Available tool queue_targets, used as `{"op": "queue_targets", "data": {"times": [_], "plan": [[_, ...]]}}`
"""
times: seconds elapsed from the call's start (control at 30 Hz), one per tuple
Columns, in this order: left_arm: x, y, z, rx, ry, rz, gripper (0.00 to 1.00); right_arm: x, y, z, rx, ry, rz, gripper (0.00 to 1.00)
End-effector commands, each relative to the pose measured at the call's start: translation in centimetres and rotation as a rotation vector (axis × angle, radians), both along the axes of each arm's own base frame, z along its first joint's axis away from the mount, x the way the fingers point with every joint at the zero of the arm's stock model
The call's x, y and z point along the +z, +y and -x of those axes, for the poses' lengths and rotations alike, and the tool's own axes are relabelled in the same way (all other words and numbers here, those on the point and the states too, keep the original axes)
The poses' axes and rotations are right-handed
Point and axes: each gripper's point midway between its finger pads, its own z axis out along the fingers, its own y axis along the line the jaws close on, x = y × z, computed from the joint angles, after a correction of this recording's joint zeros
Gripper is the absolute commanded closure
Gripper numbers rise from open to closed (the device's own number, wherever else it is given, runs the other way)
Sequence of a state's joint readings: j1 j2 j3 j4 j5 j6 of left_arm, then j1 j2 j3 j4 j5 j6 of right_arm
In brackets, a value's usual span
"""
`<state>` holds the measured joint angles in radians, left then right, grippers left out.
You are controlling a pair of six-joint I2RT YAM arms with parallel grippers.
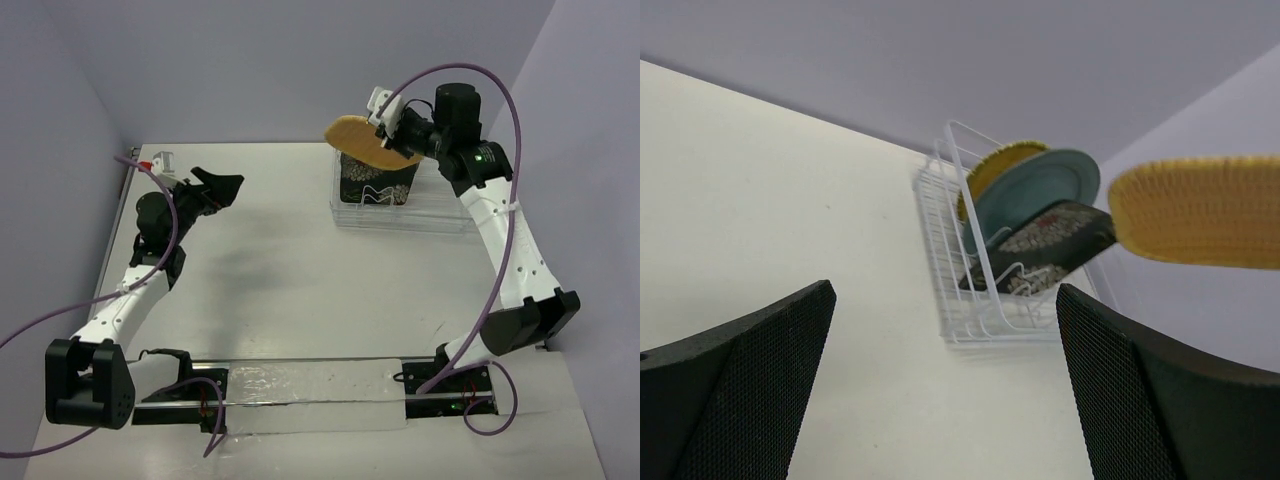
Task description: Load the plates into the dish rack
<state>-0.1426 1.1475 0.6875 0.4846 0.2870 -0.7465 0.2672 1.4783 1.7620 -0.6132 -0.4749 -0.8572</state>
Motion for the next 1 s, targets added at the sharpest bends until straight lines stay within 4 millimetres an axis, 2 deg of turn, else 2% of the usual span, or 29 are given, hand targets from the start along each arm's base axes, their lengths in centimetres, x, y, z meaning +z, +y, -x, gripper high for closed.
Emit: {"op": "queue_targets", "data": {"times": [0.0,0.03,0.07,0.1,0.23,0.37,0.57,0.77,0.97], "plan": [[2.5,2.0,-0.9,0.118,-0.041,-0.045,0.01,0.9,-3.3,1.7,0.086,-0.159,0.45,1.0],[2.3,2.1,-1.1,0.125,-0.035,-0.048,0.01,1.5,-3.4,2.2,0.111,-0.165,0.485,1.0],[2.2,2.2,-1.2,0.132,-0.028,-0.051,0.01,1.2,-3.4,2.4,0.141,-0.145,0.517,1.0],[2.0,2.3,-1.4,0.135,-0.021,-0.056,0.01,-0.2,-3.4,2.8,0.191,-0.091,0.561,1.0],[1.5,2.4,-1.7,0.144,-0.006,-0.06,0.01,-1.8,-3.2,2.8,0.294,-0.064,0.674,1.0],[1.2,2.5,-2.1,0.151,0.01,-0.07,0.01,-3.9,-2.3,1.6,0.332,-0.015,0.689,1.0],[0.7,2.7,-2.5,0.162,0.032,-0.088,0.01,-6.1,-1.4,-0.5,0.326,0.037,0.656,1.0],[-0.1,2.9,-2.9,0.175,0.054,-0.098,0.01,-6.6,-1.4,-3.0,0.258,0.04,0.626,1.0],[-0.9,3.2,-3.4,0.187,0.081,-0.105,0.01,-7.8,-1.2,-4.1,0.237,0.067,0.609,1.0]]}}
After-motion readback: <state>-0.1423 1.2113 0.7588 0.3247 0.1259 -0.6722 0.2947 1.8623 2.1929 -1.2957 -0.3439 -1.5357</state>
